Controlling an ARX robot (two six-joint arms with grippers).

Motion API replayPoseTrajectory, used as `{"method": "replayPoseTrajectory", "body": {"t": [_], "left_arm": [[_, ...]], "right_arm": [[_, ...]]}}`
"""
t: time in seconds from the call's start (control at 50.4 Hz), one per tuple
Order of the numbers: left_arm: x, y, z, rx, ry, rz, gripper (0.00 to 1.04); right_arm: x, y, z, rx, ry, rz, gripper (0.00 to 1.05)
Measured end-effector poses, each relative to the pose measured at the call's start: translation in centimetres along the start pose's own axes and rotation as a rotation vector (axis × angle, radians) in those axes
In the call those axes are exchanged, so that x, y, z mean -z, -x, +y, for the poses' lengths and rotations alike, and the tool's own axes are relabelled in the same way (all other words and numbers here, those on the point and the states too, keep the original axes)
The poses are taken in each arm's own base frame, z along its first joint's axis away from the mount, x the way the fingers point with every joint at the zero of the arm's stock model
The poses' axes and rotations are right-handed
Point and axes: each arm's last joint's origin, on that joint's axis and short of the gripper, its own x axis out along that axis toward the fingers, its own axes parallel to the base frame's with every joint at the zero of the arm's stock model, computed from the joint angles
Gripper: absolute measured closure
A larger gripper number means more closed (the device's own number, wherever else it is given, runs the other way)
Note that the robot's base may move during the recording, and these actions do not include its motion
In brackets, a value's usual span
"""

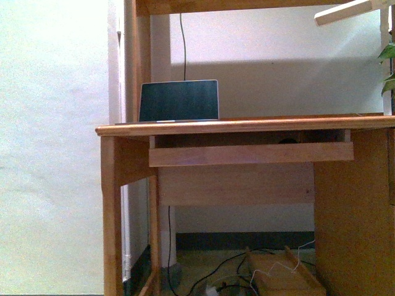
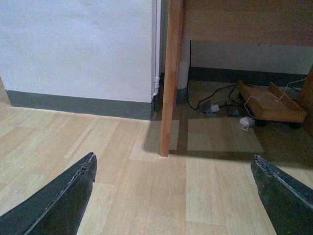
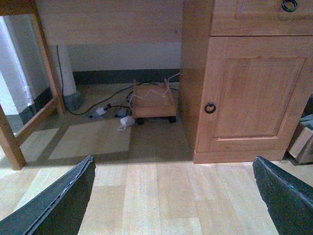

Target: Place mouse

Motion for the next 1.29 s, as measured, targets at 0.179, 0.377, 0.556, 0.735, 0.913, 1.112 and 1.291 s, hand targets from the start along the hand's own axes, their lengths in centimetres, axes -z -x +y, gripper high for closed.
{"method": "replayPoseTrajectory", "body": {"t": [0.179, 0.377, 0.556, 0.735, 0.913, 1.112, 1.291], "left_arm": [[0.0, 0.0, 0.0, 0.0, 0.0, 0.0, 0.08], [0.0, 0.0, 0.0, 0.0, 0.0, 0.0, 0.08], [0.0, 0.0, 0.0, 0.0, 0.0, 0.0, 0.08], [0.0, 0.0, 0.0, 0.0, 0.0, 0.0, 0.08], [0.0, 0.0, 0.0, 0.0, 0.0, 0.0, 0.08], [0.0, 0.0, 0.0, 0.0, 0.0, 0.0, 0.08], [0.0, 0.0, 0.0, 0.0, 0.0, 0.0, 0.08]], "right_arm": [[0.0, 0.0, 0.0, 0.0, 0.0, 0.0, 0.07], [0.0, 0.0, 0.0, 0.0, 0.0, 0.0, 0.07], [0.0, 0.0, 0.0, 0.0, 0.0, 0.0, 0.07], [0.0, 0.0, 0.0, 0.0, 0.0, 0.0, 0.07], [0.0, 0.0, 0.0, 0.0, 0.0, 0.0, 0.07], [0.0, 0.0, 0.0, 0.0, 0.0, 0.0, 0.07], [0.0, 0.0, 0.01, -0.001, 0.0, 0.0, 0.07]]}}
